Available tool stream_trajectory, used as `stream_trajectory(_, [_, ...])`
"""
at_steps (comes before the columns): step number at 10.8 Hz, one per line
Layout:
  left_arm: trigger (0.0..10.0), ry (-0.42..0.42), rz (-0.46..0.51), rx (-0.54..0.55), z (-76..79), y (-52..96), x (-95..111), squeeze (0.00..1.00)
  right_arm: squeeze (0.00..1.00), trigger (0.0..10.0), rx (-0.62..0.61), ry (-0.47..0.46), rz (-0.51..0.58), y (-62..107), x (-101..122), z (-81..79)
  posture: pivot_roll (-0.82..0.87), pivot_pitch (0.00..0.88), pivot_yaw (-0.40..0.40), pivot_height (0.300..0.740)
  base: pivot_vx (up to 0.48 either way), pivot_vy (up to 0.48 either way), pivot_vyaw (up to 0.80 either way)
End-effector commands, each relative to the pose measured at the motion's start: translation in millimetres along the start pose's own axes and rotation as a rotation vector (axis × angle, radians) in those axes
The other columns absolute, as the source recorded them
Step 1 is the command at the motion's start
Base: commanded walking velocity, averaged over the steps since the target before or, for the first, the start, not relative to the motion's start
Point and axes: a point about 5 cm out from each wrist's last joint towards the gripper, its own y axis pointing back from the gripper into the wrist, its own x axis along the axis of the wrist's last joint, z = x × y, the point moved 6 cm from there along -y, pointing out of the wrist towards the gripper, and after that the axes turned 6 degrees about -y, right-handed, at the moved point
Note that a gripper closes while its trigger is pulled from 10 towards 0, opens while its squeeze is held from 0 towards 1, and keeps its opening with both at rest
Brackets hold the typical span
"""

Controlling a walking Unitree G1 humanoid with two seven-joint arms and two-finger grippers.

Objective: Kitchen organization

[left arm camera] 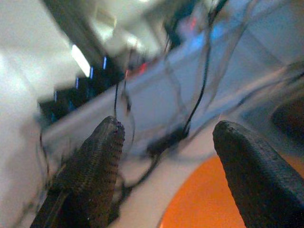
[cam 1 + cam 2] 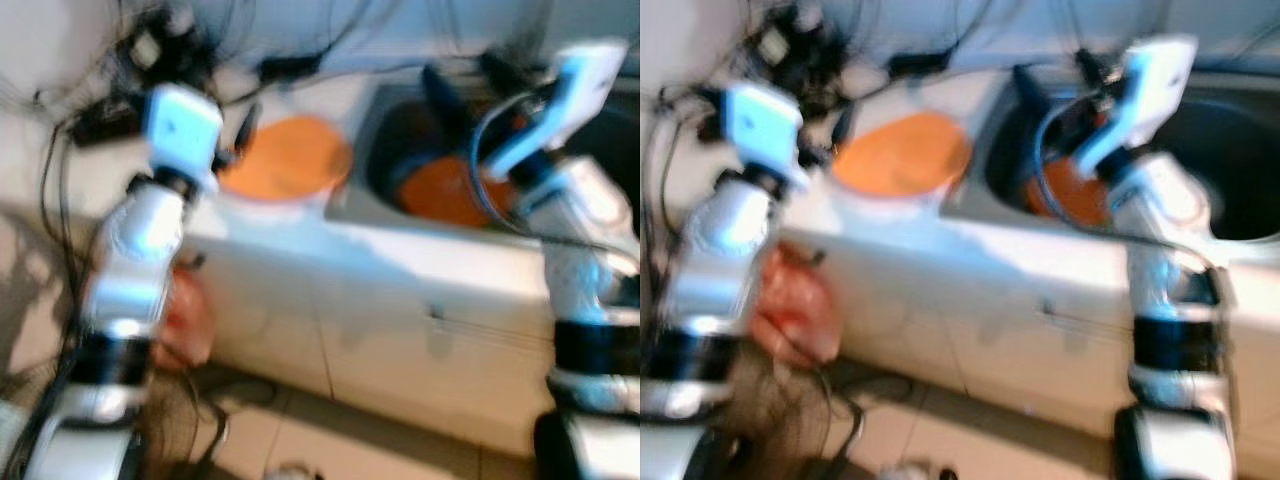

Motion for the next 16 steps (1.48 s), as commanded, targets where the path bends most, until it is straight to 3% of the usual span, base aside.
stream_trajectory(1, [10.0, 0.001, 0.022, -0.013, 5.2, -3.2, 8, 0.00, 0.00, 10.0, -0.031, 0.033, 0.014, 4.0, 8, 9.9, 0.15, 0.096, 0.125, 0.740, 0.439, 0.000, 0.00])
stream_trajectory(4, [10.0, 0.005, 0.064, -0.034, 12.8, 0.6, 16, 0.00, 0.00, 10.0, -0.032, 0.037, 0.014, 3.7, 8, 11.2, 0.15, 0.103, 0.118, 0.740, 0.143, 0.000, 0.00])
stream_trajectory(6, [10.0, -0.076, 0.095, -0.121, 26.8, 7.8, 19, 0.00, 0.00, 10.0, -0.002, 0.038, -0.031, 5.1, 2, 8.0, 0.15, 0.108, 0.118, 0.740, 0.000, 0.000, 0.00])
stream_trajectory(8, [10.0, -0.220, 0.118, -0.269, 42.9, 24.4, 15, 0.00, 0.00, 10.0, 0.064, 0.063, -0.151, 11.3, -11, 5.0, 0.15, 0.110, 0.119, 0.740, 0.000, 0.000, 0.00])
stream_trajectory(11, [10.0, -0.263, 0.071, -0.345, 39.1, 29.8, 5, 0.00, 0.00, 10.0, 0.239, 0.092, -0.362, 37.0, -43, -12.4, 0.15, 0.115, 0.117, 0.740, 0.000, 0.000, 0.00])
stream_trajectory(13, [10.0, -0.327, 0.067, -0.476, 51.3, 32.3, 0, 0.00, 0.00, 10.0, 0.243, 0.097, -0.435, 43.0, -59, -10.4, 0.15, 0.115, 0.118, 0.740, 0.000, 0.000, 0.00])
stream_trajectory(16, [10.0, -0.335, -0.019, -0.688, 67.0, 43.1, -24, 0.00, 0.00, 10.0, 0.263, 0.091, -0.509, 48.5, -80, -9.2, 0.15, 0.122, 0.129, 0.740, 0.000, 0.000, 0.00])
